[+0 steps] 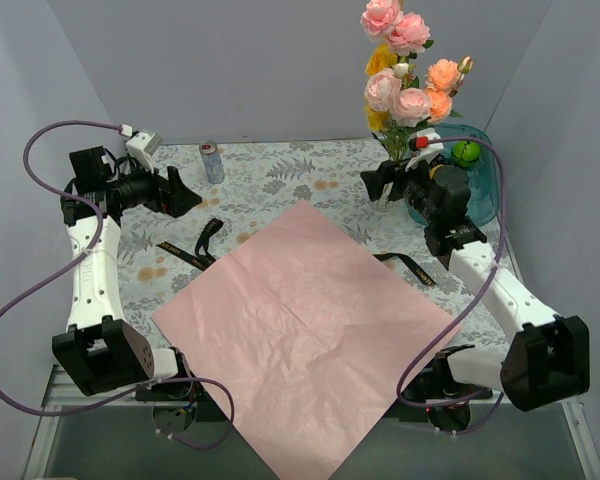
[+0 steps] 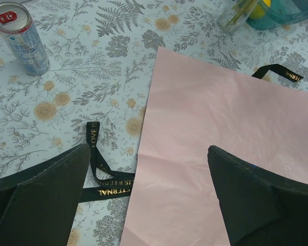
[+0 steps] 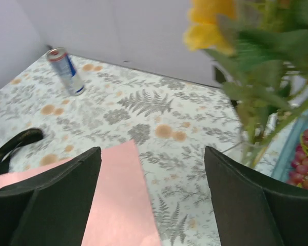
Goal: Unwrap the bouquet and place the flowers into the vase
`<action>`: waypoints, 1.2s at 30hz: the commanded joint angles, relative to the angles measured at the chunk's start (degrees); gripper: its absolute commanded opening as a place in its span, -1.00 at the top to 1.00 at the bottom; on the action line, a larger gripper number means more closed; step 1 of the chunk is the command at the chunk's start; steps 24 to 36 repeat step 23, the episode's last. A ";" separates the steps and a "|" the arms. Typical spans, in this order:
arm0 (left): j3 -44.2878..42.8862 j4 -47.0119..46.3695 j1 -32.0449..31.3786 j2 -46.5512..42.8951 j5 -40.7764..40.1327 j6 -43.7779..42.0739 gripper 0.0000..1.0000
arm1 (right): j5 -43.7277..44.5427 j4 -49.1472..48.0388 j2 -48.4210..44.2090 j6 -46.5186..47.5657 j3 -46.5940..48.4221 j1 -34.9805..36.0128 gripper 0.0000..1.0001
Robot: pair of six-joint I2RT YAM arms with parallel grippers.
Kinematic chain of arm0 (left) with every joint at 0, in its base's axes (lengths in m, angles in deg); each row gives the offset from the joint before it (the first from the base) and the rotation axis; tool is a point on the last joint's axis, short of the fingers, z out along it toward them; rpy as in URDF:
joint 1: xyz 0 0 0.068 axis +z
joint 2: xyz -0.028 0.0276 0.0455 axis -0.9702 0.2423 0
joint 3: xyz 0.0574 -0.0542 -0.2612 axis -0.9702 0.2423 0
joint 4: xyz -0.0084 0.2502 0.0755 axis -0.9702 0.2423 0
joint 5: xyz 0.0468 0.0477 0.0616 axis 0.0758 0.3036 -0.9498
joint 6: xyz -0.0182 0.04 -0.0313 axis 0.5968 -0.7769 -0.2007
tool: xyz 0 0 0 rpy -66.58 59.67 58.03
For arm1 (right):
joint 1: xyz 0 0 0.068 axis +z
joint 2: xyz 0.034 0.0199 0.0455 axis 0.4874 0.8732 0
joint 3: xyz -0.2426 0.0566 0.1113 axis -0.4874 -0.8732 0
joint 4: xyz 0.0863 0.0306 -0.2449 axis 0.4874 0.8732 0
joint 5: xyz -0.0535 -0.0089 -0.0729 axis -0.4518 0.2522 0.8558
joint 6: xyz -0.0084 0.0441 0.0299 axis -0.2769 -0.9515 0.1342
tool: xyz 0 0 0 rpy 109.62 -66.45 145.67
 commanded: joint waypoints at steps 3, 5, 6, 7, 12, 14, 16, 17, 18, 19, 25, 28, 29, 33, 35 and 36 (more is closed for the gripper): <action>3.97 -0.27 0.33 -5.60 -1.30 3.19 -0.96 | 7.67 16.42 -7.60 -2.11 -0.57 14.34 -0.86; 5.19 -0.44 0.33 -5.87 -2.08 4.85 -0.96 | 7.84 21.33 -7.87 -2.73 -0.22 17.79 -0.89; 5.72 -0.87 0.42 -6.30 -2.35 5.29 -0.96 | 8.10 22.23 -7.87 -3.17 -0.39 19.98 -0.89; 6.77 -1.05 0.42 -6.57 -3.31 5.65 -0.96 | 8.54 22.41 -7.78 -5.17 -0.57 20.52 -0.90; 10.64 -1.58 0.33 -9.99 -5.51 6.53 -0.96 | 14.08 30.84 -9.09 -10.56 -1.62 21.06 -0.94; 12.57 -1.84 0.33 -12.19 -6.56 6.61 -0.96 | 14.87 32.51 -10.50 -10.20 -2.32 21.06 -0.95; 13.54 -1.93 0.33 -13.33 -7.01 6.70 -0.96 | 14.96 32.87 -12.07 -10.12 -3.72 21.06 -0.96; 13.98 -1.85 0.42 -14.04 -7.27 6.88 -0.96 | 15.05 33.22 -12.61 -10.11 -4.08 20.97 -0.96; 14.51 -1.85 0.33 -14.30 -7.45 6.97 -0.96 | 15.14 33.40 -13.05 -10.03 -4.26 21.06 -0.96; 14.78 -1.93 0.33 -14.39 -7.62 7.40 -0.96 | 15.31 33.57 -14.01 -9.85 -4.52 20.97 -0.96; 16.36 -3.16 0.33 -14.75 -8.15 8.64 -0.96 | 16.28 35.24 -14.98 -8.62 -4.70 21.06 -0.96; 16.36 -3.16 0.33 -14.75 -8.15 8.64 -0.96 | 16.28 35.24 -14.98 -8.62 -4.70 21.06 -0.96; 16.36 -3.16 0.33 -14.75 -8.15 8.64 -0.96 | 16.28 35.24 -14.98 -8.62 -4.70 21.06 -0.96; 16.36 -3.16 0.33 -14.75 -8.15 8.64 -0.96 | 16.28 35.24 -14.98 -8.62 -4.70 21.06 -0.96; 16.36 -3.16 0.33 -14.75 -8.15 8.64 -0.96 | 16.28 35.24 -14.98 -8.62 -4.70 21.06 -0.96; 16.36 -3.16 0.33 -14.75 -8.15 8.64 -0.96 | 16.28 35.24 -14.98 -8.62 -4.70 21.06 -0.96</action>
